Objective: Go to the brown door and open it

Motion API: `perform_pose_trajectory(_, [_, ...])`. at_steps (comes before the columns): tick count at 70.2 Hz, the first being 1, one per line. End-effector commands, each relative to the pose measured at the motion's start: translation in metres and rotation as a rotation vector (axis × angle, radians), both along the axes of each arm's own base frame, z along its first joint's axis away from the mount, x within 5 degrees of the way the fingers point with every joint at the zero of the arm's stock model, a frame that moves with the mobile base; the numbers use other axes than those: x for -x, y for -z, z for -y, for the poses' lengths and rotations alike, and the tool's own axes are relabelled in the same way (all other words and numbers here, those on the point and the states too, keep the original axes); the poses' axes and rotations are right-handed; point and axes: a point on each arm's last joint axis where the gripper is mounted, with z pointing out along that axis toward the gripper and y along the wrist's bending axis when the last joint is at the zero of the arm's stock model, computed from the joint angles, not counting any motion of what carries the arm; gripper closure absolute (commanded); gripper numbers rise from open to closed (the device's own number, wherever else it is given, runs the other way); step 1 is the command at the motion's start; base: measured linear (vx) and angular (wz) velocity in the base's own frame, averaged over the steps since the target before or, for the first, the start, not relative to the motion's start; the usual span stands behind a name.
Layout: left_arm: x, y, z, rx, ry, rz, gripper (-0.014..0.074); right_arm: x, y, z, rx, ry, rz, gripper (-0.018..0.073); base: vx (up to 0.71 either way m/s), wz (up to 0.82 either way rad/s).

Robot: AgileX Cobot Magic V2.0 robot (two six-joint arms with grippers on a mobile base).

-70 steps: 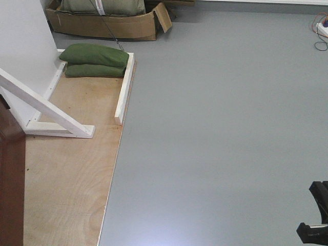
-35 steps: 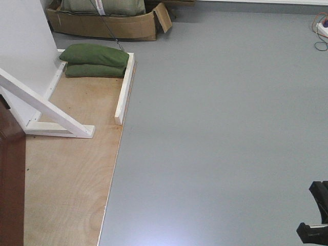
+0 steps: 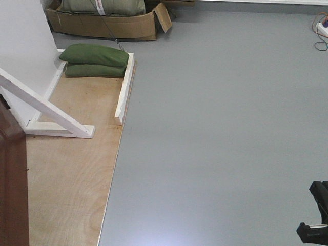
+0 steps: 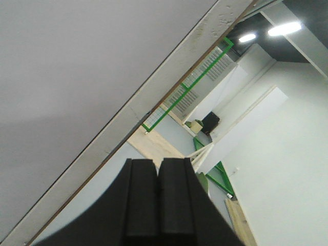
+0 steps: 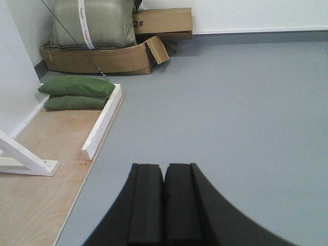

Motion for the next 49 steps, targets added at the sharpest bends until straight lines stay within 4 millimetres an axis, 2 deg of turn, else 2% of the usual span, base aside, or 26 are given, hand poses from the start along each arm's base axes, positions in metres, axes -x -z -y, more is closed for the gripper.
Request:
perform_pose_trajectory(1, [0.000,-0.022,0.018,-0.089,0.067,-0.018,0.0580,-0.001,-0.007,0.001,0.011,0.006,0.095,0.0559,0.00,0.00])
perform_pose_trajectory(9, [0.001,-0.030,0.034,-0.129,0.124,-0.013,0.0580,-0.001,-0.007,0.001,0.011,0.006,0.095,0.0559,0.00,0.00])
perform_pose_trajectory(23, [-0.006,-0.034,0.050,-0.149,0.252,-0.021,0.0580,-0.001,-0.007,0.001,0.011,0.006,0.095,0.0559,0.00,0.00])
perform_pose_trajectory(49, [-0.048,-0.033,0.076,-0.137,0.652,-0.039,0.0580,-0.001,-0.007,0.001,0.011,0.006,0.095,0.0559,0.00,0.00])
